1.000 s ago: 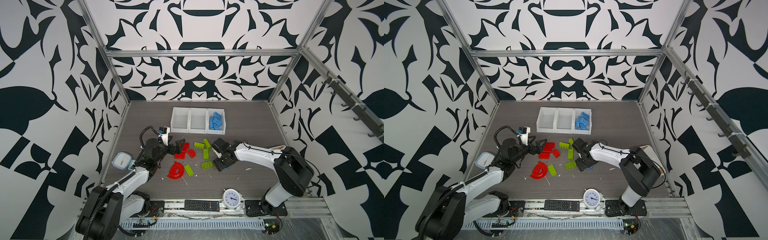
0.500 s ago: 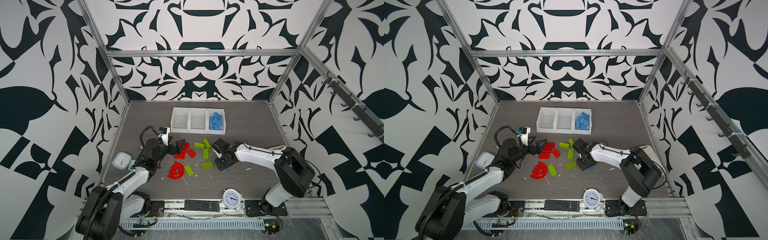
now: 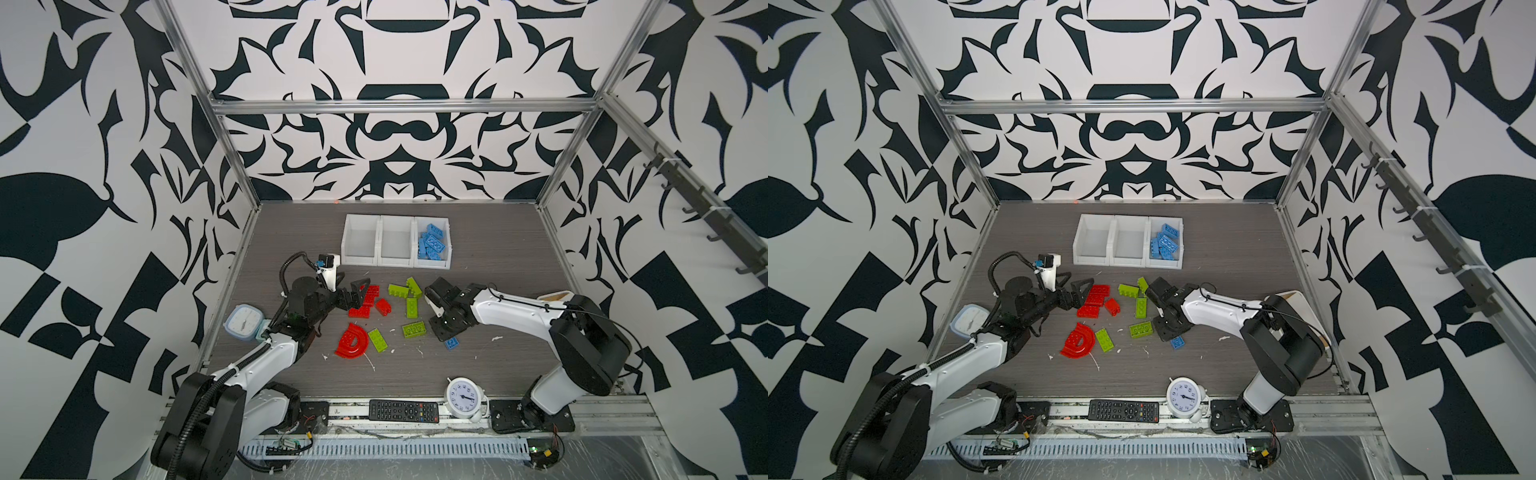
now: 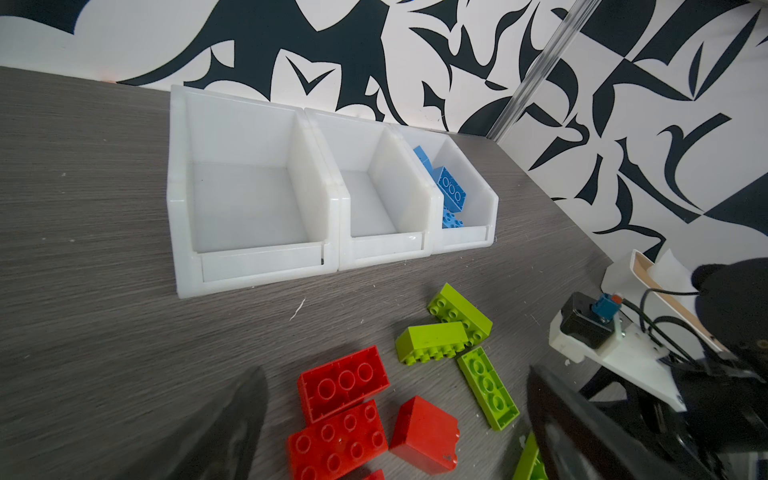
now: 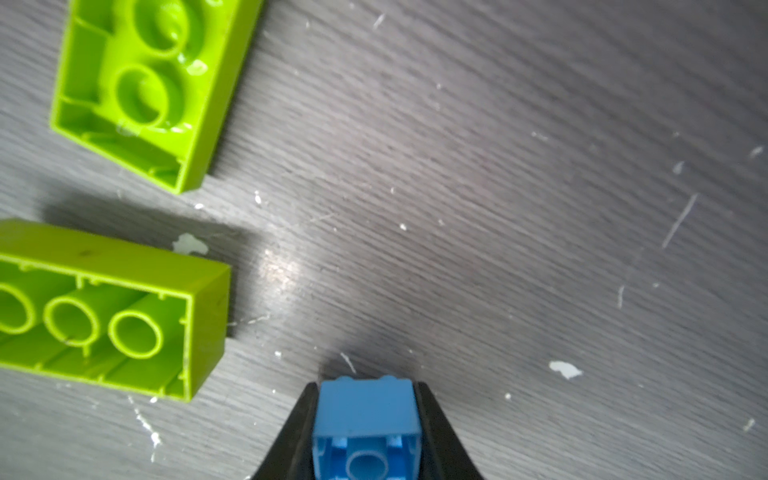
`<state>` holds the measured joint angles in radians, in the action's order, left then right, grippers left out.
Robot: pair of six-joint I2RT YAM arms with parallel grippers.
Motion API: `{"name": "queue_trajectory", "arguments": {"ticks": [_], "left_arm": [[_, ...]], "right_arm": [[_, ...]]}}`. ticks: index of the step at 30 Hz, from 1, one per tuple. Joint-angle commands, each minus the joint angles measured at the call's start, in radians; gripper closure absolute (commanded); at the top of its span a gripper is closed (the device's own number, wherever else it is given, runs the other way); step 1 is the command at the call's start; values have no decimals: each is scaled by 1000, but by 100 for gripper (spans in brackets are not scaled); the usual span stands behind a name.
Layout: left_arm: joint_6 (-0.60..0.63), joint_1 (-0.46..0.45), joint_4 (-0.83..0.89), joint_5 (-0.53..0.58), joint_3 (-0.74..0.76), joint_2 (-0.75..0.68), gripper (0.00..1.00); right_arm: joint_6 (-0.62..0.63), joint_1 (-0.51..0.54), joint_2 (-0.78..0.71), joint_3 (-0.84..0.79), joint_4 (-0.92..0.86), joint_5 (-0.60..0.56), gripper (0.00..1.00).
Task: Sort the legos into containers by color
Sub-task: 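Close the right gripper on the blue brick and lift it, then carry the blue brick over the blue compartment and open the right gripper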
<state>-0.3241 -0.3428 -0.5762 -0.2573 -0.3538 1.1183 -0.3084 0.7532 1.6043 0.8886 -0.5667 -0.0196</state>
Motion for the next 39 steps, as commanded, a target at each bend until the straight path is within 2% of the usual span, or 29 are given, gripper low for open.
{"name": "queue_trajectory", "arguments": {"ticks": [1, 12, 16, 21, 27, 33, 39], "left_arm": [[4, -2, 11, 6, -17, -15, 0], [5, -2, 18, 5, -14, -32, 0], [7, -2, 24, 8, -14, -40, 0], [6, -2, 21, 9, -14, -35, 0], [6, -2, 26, 10, -17, -31, 0], [5, -2, 36, 21, -20, -29, 0], [-12, -2, 114, 100, -54, -16, 0]], "right_arm": [[-9, -3, -32, -11, 9, 4, 69], [-20, -25, -98, 1, 21, 19, 79], [-3, -73, -134, 44, 42, 46, 80], [55, -157, -123, 180, 48, 70, 80], [123, -274, -29, 384, 82, 139, 83], [175, -359, 139, 596, 102, 171, 83], [184, -411, 326, 790, 124, 226, 83]]}}
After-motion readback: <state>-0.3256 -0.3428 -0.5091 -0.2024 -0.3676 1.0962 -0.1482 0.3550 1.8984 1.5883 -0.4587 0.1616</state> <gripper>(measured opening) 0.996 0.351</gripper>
